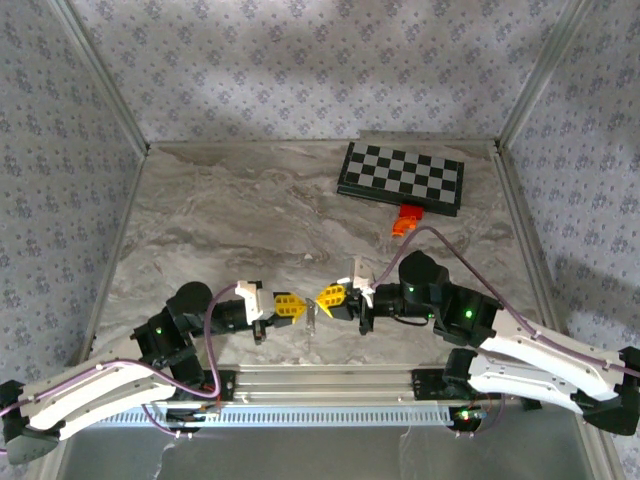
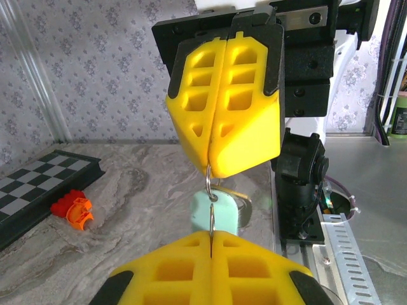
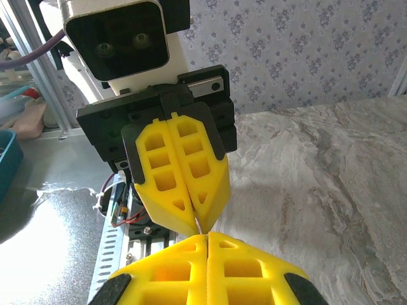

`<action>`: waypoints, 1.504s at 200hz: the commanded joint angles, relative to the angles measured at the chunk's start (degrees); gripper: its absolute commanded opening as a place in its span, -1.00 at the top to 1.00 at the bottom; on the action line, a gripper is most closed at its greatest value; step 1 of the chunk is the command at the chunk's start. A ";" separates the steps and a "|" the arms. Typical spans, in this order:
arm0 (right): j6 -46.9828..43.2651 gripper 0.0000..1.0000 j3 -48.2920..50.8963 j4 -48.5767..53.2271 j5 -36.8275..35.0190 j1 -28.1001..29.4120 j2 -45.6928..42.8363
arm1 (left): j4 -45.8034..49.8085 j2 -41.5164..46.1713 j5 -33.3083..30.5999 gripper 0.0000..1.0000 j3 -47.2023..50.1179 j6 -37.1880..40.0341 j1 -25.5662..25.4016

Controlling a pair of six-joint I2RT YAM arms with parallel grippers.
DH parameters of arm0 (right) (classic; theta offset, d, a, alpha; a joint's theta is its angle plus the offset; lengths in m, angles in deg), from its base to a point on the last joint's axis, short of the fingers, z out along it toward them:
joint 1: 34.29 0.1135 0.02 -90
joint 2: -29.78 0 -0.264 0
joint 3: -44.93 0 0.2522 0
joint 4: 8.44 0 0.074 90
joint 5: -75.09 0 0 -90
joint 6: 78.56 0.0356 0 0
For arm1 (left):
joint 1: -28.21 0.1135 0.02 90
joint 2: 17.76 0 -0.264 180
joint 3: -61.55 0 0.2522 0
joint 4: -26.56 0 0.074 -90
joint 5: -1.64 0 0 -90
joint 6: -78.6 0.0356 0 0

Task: Put the keys on the keyring

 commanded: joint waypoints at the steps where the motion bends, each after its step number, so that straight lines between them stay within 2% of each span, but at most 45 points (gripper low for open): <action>1: -1.06 1.00 -1.56 -0.62 0.35 0.41 -0.01 | -3.63 0.20 1.06 1.00 -2.75 -0.58 0.21; 256: -0.44 1.00 -1.03 -1.81 3.04 0.49 1.17 | -4.00 0.15 0.30 1.00 -2.42 -0.82 0.21; 301: -0.63 1.00 0.23 -3.15 0.46 0.41 -0.81 | -3.74 0.64 0.38 1.00 -2.39 -0.73 0.20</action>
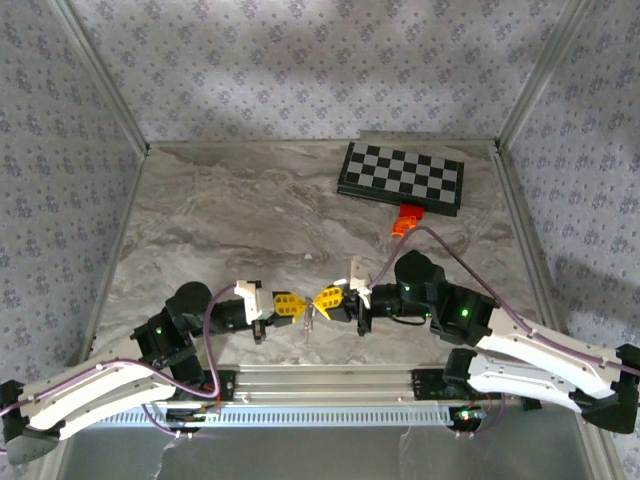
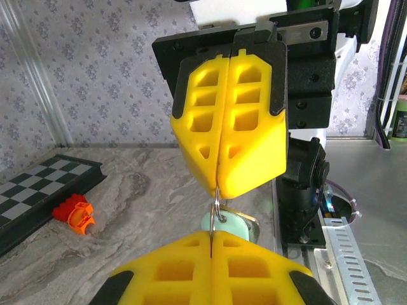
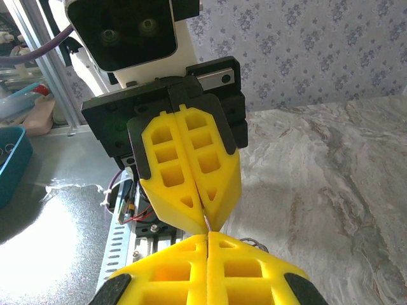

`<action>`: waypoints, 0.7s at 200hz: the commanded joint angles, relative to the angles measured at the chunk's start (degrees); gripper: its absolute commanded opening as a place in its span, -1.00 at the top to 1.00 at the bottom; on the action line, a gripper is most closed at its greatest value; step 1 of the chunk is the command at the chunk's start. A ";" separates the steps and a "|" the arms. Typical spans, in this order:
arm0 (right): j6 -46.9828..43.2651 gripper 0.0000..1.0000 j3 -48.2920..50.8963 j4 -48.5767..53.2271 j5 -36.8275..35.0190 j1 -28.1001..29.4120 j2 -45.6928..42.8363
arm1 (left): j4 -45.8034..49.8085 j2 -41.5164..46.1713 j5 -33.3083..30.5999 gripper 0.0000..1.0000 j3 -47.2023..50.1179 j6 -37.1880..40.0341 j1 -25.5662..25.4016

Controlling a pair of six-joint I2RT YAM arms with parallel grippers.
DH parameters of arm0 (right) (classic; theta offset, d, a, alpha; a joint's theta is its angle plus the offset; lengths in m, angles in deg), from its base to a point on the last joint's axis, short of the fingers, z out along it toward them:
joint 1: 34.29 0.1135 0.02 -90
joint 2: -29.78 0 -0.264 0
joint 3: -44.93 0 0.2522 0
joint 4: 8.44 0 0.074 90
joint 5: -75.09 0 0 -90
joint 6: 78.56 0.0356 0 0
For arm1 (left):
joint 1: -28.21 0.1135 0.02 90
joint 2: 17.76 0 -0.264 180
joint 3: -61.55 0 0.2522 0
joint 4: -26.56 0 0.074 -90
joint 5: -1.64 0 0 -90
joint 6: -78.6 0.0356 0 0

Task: Put the keys on the keyring

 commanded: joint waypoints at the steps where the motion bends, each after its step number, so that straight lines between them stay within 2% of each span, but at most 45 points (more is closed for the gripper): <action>1: -0.62 1.00 0.30 -2.49 -1.18 0.34 -2.03 | -2.97 0.58 0.43 1.00 -2.39 -0.71 0.20; 140: -0.26 1.00 1.48 -4.20 -1.47 0.48 -2.17 | -3.91 0.58 0.51 1.00 -2.24 -1.77 0.19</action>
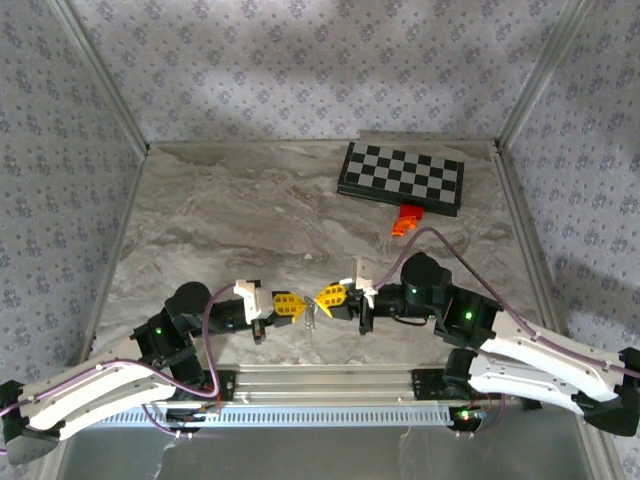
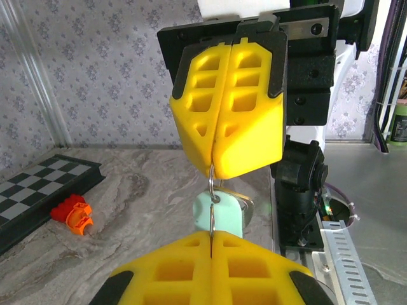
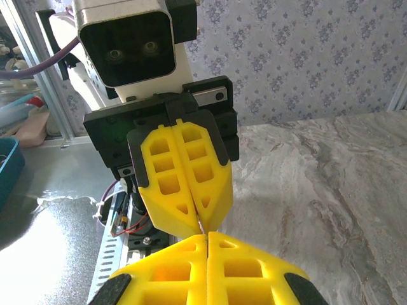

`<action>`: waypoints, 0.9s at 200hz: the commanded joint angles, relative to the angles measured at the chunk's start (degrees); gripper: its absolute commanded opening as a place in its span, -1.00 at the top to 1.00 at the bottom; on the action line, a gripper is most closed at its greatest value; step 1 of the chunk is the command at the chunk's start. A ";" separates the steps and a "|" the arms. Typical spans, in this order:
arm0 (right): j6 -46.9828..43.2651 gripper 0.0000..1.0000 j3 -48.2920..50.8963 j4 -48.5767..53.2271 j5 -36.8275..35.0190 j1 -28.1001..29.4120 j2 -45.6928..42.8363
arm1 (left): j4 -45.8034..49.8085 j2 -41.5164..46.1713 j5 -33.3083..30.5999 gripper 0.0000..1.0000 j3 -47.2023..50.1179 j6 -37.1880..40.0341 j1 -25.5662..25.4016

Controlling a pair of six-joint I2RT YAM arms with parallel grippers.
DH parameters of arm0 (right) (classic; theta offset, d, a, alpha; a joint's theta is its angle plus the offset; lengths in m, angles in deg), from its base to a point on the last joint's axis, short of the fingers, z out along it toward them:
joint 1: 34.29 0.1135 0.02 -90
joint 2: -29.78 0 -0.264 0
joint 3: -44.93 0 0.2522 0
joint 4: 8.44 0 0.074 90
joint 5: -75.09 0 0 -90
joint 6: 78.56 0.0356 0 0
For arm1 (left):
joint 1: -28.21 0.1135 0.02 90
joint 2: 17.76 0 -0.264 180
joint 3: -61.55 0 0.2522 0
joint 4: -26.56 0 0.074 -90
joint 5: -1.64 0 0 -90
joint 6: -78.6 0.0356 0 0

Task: Put the keys on the keyring

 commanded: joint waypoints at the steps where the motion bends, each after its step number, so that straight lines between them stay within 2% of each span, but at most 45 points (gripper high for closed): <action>1: -0.28 1.00 0.09 -1.49 -0.34 0.50 -0.36 | -3.52 0.49 0.49 1.00 -2.27 -0.74 0.19; 73: -1.12 1.00 0.23 -1.41 -1.78 1.17 -0.10 | -3.83 0.31 0.14 1.00 -2.14 -1.17 0.20; 180: -3.49 1.00 0.22 -1.71 -7.62 3.28 0.08 | -3.78 0.58 -0.15 1.00 -2.04 -1.25 0.24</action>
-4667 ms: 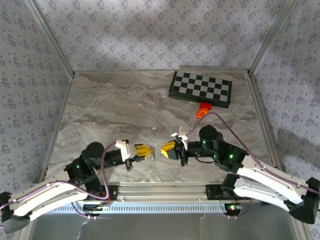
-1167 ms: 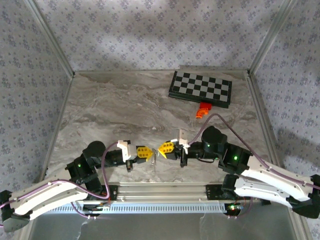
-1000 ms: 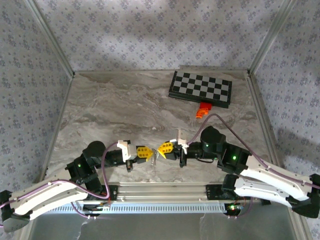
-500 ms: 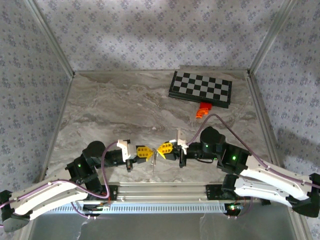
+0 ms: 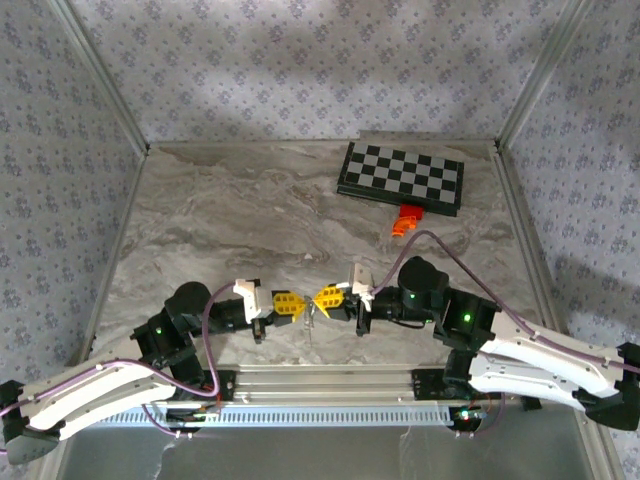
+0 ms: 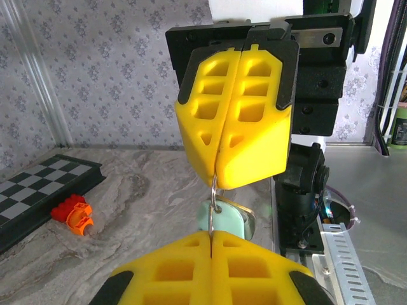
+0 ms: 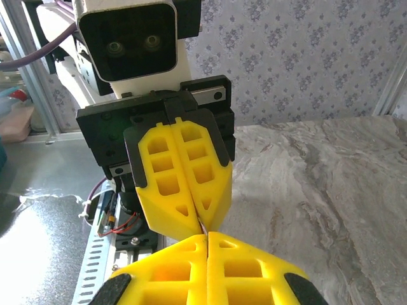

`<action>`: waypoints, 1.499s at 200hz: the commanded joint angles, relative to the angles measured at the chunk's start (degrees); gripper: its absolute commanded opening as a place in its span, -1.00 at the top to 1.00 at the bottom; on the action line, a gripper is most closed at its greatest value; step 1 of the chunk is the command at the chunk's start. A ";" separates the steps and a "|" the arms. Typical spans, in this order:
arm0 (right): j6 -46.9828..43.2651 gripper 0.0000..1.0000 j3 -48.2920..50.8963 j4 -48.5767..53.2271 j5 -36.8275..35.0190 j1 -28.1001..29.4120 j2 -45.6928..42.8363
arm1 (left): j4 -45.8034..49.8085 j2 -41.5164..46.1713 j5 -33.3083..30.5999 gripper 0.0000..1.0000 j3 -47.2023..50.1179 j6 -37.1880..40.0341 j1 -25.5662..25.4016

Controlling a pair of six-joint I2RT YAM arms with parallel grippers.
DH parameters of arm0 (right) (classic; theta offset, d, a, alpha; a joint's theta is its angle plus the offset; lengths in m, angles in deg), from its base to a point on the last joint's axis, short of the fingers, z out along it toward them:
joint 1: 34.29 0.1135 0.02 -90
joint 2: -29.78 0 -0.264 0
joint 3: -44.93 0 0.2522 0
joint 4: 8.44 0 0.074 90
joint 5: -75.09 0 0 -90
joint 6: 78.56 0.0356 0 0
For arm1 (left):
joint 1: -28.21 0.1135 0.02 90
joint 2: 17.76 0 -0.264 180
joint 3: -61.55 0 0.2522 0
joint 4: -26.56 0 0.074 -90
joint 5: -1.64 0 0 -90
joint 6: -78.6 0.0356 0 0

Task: Put the keys on the keyring

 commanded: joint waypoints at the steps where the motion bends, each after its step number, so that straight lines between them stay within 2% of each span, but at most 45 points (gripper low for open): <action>1: -1.68 1.00 0.16 -1.42 -2.51 0.60 -0.23 | -3.57 0.62 0.06 1.00 -2.04 -0.73 0.22; 115: -3.45 1.00 0.09 -1.35 -5.69 2.00 -1.03 | -3.27 0.62 -0.09 1.00 -2.29 -0.45 0.20; 199: -3.33 1.00 -0.34 -0.85 -4.30 2.84 -0.80 | -2.99 0.42 -0.95 1.00 -2.31 -0.49 0.20; 300: -3.91 1.00 0.71 -1.70 -6.63 3.82 -1.86 | -2.77 0.80 -1.66 1.00 -1.94 -0.73 0.24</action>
